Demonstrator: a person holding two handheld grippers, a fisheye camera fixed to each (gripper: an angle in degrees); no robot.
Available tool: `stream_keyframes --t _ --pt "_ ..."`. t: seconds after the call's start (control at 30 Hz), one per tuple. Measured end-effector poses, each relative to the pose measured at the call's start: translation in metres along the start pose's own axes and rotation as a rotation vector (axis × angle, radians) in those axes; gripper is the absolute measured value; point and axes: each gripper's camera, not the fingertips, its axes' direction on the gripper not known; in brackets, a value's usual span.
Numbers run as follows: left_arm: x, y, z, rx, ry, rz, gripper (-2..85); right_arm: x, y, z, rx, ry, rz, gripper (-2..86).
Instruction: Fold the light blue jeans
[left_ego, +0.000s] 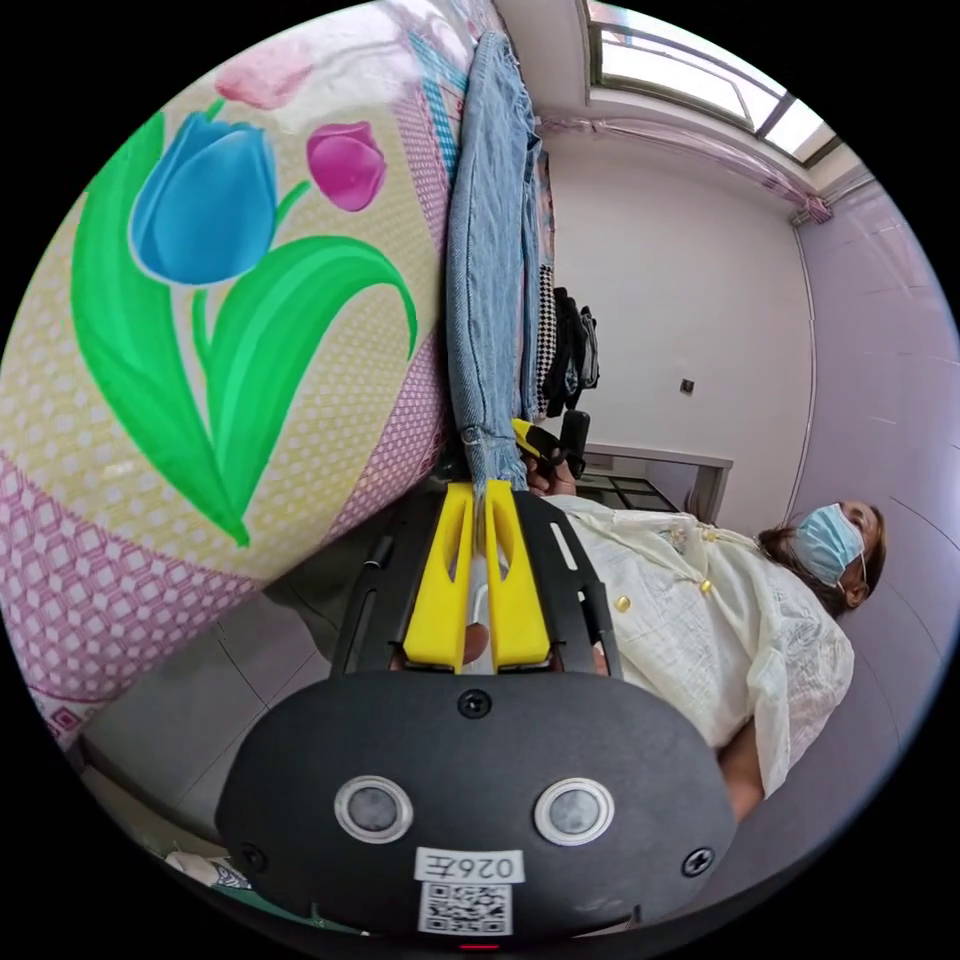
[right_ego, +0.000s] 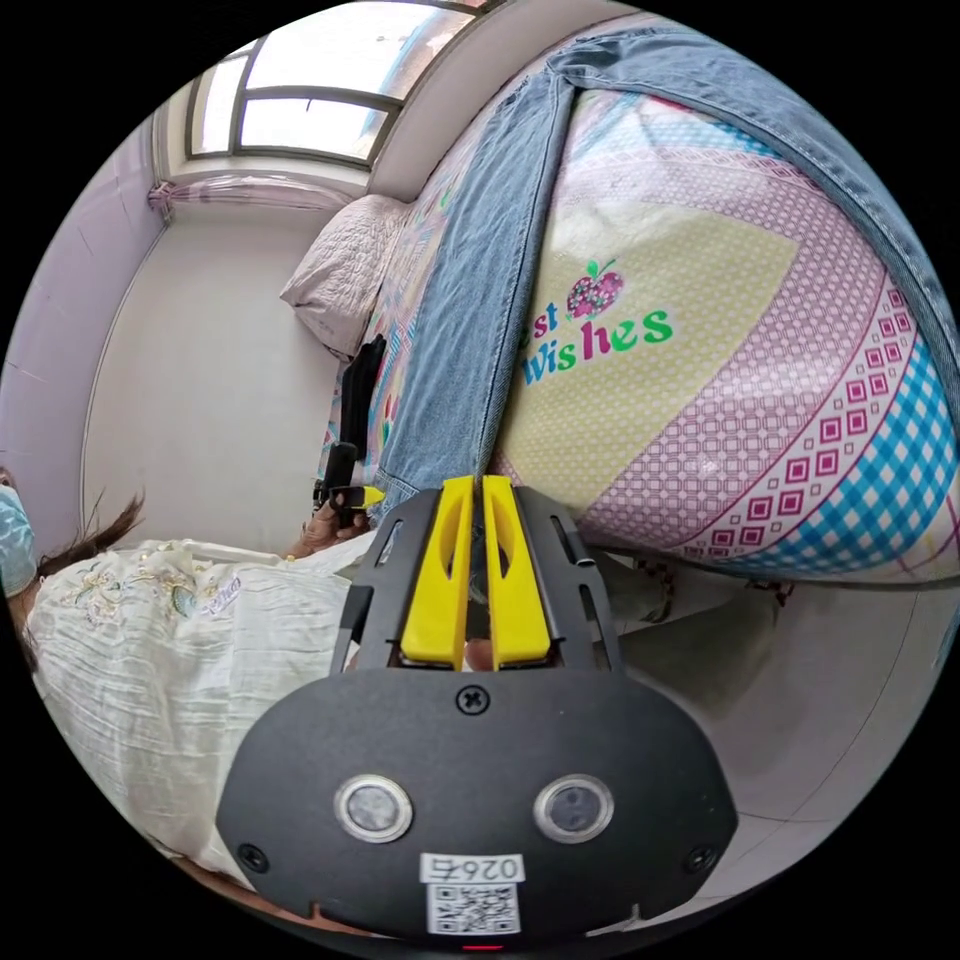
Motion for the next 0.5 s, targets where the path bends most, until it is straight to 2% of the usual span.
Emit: stream_keyframes --t 0.27,0.5 --pt "-0.06 0.009 0.015 -0.026 0.016 0.033 -0.7 0.007 0.027 0.0 0.062 0.018 0.032 -1.3" --pt "-0.116 0.055 0.049 0.037 0.017 0.046 -0.9 0.003 0.06 0.006 0.104 0.049 0.044 -0.9"
